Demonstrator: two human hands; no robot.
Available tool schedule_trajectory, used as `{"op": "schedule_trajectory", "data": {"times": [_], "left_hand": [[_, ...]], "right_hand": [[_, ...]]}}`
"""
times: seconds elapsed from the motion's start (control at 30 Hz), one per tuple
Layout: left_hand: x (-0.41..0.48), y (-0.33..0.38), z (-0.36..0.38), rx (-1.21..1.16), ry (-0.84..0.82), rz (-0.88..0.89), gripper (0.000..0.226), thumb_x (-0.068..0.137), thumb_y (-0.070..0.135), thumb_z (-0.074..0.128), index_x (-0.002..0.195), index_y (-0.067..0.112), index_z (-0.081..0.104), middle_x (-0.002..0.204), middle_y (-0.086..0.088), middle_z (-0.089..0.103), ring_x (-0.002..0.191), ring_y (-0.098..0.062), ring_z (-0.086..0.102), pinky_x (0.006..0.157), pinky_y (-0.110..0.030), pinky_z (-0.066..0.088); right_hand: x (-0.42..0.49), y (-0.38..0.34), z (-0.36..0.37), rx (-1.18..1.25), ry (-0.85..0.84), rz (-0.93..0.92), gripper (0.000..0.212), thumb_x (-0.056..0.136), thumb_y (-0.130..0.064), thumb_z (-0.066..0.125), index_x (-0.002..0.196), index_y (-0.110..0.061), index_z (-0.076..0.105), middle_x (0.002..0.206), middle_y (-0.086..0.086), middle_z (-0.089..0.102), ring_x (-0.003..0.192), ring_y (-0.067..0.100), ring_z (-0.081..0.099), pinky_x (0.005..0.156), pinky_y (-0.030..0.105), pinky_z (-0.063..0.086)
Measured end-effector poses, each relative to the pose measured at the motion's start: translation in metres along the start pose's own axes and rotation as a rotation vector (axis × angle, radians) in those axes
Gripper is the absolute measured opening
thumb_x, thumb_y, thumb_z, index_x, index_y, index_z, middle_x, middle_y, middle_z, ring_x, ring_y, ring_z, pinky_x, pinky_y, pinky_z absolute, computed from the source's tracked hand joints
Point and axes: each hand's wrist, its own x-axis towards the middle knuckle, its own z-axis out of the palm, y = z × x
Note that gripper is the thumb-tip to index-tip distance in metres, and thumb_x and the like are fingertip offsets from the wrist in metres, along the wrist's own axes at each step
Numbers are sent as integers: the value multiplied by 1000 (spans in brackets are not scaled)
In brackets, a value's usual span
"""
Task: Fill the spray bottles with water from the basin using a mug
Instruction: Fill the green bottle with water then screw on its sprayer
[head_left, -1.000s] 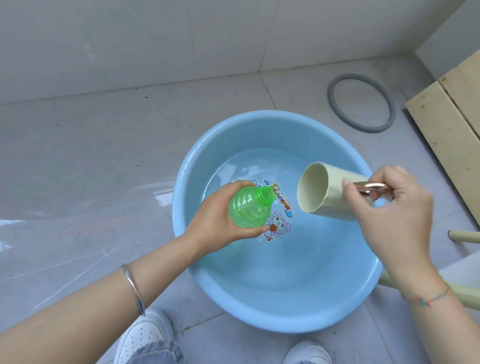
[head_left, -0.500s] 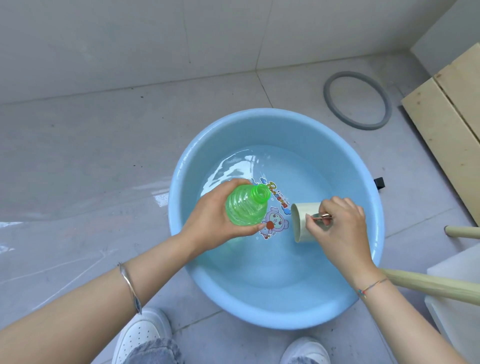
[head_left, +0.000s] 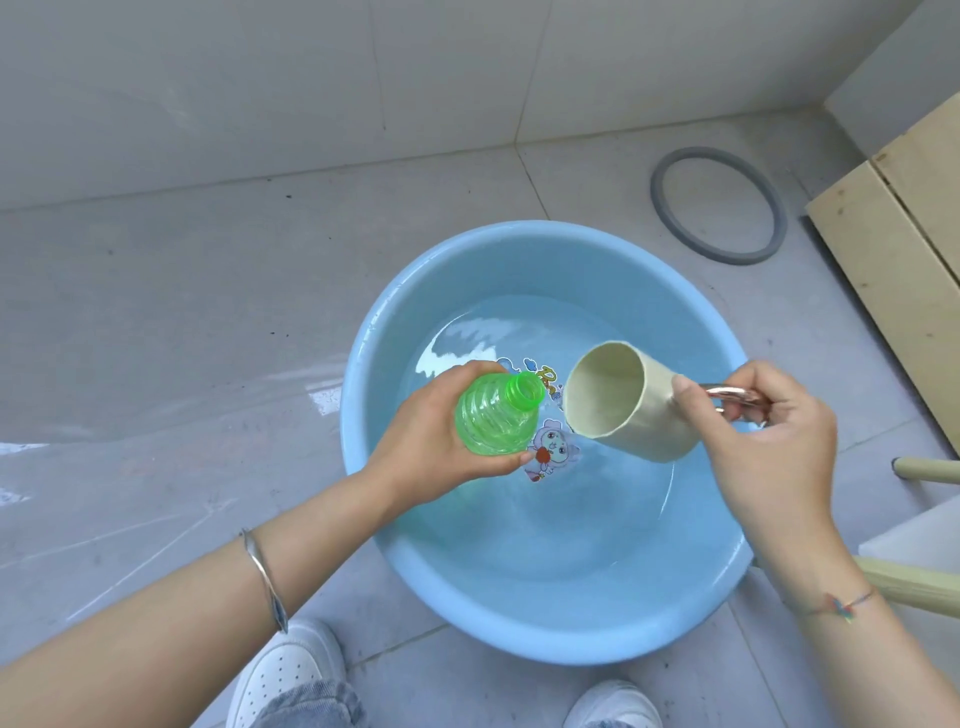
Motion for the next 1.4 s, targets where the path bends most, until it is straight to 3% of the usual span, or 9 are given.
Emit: {"op": "schedule_trajectory", "data": {"times": [0.17,0.4,0.5,0.7,0.83,1.07,1.23,1.4], "left_hand": [[1,0,0,26,1,4,71,61,44,90,123,34,56,119,22,60,109,5,53,91,-2,33],[1,0,0,41,0,3,72,61,46,90,123,34,56,120,23,60,110,5,54,92,-2,33],[1,0,0,31,1,7,71,60,46,90,122,34,56,117,23,61,108,6,54,89,-1,32],[1,0,0,29,-2,5,72,60,46,90,122,35,56,117,22,61,108,5,54,90,-2,34],[1,0,0,38,-4,5,71,60,46,90,122,36,56,115,25,60,105,6,54,88,-1,32],[1,-1,1,40,-9,4,72,60,46,90,122,35,55,118,23,60,107,5,54,88,0,32],[1,0,1,41,-10,3,70,60,48,90,119,39,54,115,24,61,106,5,54,88,-1,33],[1,0,1,48,-2,10,68,60,46,90,118,42,53,115,25,60,104,7,53,86,0,32]], "right_hand": [[2,-34,-7,12,37,-122,36,78,-27,72,62,-11,43,63,9,45,62,17,39,60,26,29],[-7,-61,-4,-151,26,-418,37,80,-20,71,60,-13,41,63,-16,36,66,5,37,63,15,28],[-9,-67,-3,-202,26,-495,35,81,-21,70,61,-14,41,65,-14,36,68,4,36,66,17,28],[-11,-73,1,-246,45,-580,33,80,-19,70,61,-9,45,63,-3,35,67,20,31,65,34,29],[-11,-76,1,-260,54,-605,32,81,-21,68,61,-7,47,63,1,38,67,20,31,65,34,29],[-8,-73,-4,-225,65,-543,33,82,-25,67,63,-14,42,66,-13,37,69,9,36,66,29,26],[-8,-73,-2,-245,55,-597,32,81,-22,68,61,-10,45,63,-3,35,67,18,29,66,32,28],[-7,-73,2,-293,43,-695,32,79,-16,71,60,-6,47,61,4,38,69,15,26,69,29,24]]}}
